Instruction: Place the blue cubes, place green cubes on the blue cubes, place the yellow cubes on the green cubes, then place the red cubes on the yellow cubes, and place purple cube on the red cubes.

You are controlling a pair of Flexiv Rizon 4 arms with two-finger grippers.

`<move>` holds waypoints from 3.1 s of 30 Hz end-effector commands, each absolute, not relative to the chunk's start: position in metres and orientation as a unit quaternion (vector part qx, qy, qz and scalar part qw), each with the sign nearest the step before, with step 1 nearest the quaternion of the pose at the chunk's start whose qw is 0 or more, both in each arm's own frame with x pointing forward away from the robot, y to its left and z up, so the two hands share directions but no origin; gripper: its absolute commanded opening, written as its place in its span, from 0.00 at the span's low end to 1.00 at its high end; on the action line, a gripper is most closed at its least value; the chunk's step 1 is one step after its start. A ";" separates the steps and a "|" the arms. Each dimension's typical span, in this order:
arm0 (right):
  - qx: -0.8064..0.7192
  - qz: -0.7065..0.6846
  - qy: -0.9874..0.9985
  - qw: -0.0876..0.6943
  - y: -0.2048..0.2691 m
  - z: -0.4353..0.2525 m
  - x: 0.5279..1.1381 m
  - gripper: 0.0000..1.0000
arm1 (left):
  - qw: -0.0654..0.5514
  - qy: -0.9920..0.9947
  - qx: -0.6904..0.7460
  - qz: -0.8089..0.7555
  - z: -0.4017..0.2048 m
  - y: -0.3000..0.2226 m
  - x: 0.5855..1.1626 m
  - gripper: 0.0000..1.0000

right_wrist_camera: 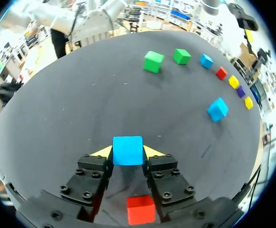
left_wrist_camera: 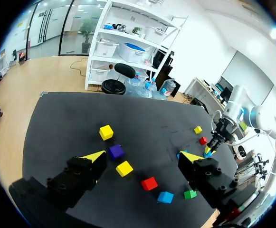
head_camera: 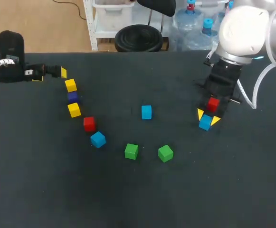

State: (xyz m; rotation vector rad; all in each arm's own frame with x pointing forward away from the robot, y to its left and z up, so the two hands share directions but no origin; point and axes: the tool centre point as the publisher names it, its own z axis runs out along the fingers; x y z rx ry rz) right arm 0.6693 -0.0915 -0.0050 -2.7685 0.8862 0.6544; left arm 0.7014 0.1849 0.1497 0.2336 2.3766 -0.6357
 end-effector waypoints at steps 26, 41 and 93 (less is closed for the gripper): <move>-0.772 0.153 0.603 0.130 0.001 0.012 0.687 0.00 | 0.329 0.909 0.089 -0.242 0.150 0.185 0.701 1.00; -0.694 0.126 0.698 0.126 0.022 0.004 0.699 0.00 | 0.329 0.909 0.089 -0.242 0.150 0.185 0.701 1.00; -0.665 0.124 0.722 0.145 0.038 -0.007 0.707 0.00 | 0.329 0.909 0.089 -0.242 0.150 0.185 0.701 1.00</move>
